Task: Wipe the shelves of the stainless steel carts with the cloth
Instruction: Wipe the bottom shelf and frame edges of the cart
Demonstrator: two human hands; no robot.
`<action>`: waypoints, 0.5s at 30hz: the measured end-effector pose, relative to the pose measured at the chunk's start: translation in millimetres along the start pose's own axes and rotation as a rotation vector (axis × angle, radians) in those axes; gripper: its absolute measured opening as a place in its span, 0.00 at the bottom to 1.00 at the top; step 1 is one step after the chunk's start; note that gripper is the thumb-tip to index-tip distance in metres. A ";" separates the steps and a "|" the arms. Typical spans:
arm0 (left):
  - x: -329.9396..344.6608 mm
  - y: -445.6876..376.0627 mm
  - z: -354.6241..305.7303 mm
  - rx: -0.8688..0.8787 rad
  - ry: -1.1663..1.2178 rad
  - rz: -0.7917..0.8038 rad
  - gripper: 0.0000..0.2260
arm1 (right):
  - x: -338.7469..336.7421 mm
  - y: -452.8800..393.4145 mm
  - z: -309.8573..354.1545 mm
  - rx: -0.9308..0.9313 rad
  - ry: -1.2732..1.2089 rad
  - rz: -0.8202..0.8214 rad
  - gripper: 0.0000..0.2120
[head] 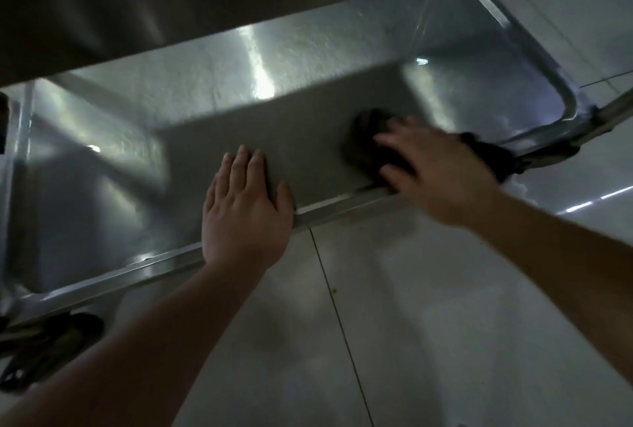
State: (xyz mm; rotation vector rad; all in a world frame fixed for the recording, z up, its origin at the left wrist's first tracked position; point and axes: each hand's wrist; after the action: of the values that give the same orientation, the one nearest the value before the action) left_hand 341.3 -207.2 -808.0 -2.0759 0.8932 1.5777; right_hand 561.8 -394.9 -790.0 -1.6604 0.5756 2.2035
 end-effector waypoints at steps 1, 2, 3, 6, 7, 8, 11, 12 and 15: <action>0.1 0.0 0.0 0.000 0.000 -0.001 0.30 | -9.5 -0.3 -29.0 0.119 -0.025 -0.042 0.31; 0.4 0.1 -0.2 -0.001 0.000 -0.003 0.30 | -19.8 -1.8 -59.6 0.256 -0.057 -0.073 0.31; 0.9 0.2 -0.9 -0.002 0.001 -0.004 0.30 | -29.9 -4.2 -87.5 0.403 -0.096 -0.089 0.32; 2.7 0.4 -2.4 -0.003 -0.015 -0.010 0.32 | -48.0 -33.4 -142.1 0.758 -0.187 -0.097 0.37; 3.3 0.3 -2.7 0.000 -0.022 -0.013 0.32 | -49.7 -48.8 -144.7 0.817 -0.187 -0.101 0.37; 3.4 0.2 -2.9 0.004 -0.026 -0.013 0.32 | -49.1 -65.5 -140.6 0.849 -0.173 -0.112 0.36; 3.1 0.8 -2.8 -0.002 -0.025 -0.003 0.33 | -43.1 -118.1 -92.6 0.813 -0.166 -0.140 0.34; 3.6 0.2 -3.1 -0.004 -0.025 -0.001 0.33 | -40.1 -133.5 -68.2 0.760 -0.180 -0.132 0.34; 4.8 -1.3 -4.3 -0.015 -0.034 0.008 0.34 | -25.6 -165.4 20.5 0.398 -0.128 -0.039 0.30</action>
State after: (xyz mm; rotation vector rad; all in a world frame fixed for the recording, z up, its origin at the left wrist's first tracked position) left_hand 346.1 -210.3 -811.4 -2.0522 0.8815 1.6236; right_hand 631.5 -241.6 -780.9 -1.3050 0.8712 1.9878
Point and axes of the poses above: each hand's wrist, its own y-axis away from the middle knuckle, its own x-axis out of the palm, z = x × y, and after that the axes turned 7 degrees about z, right-handed
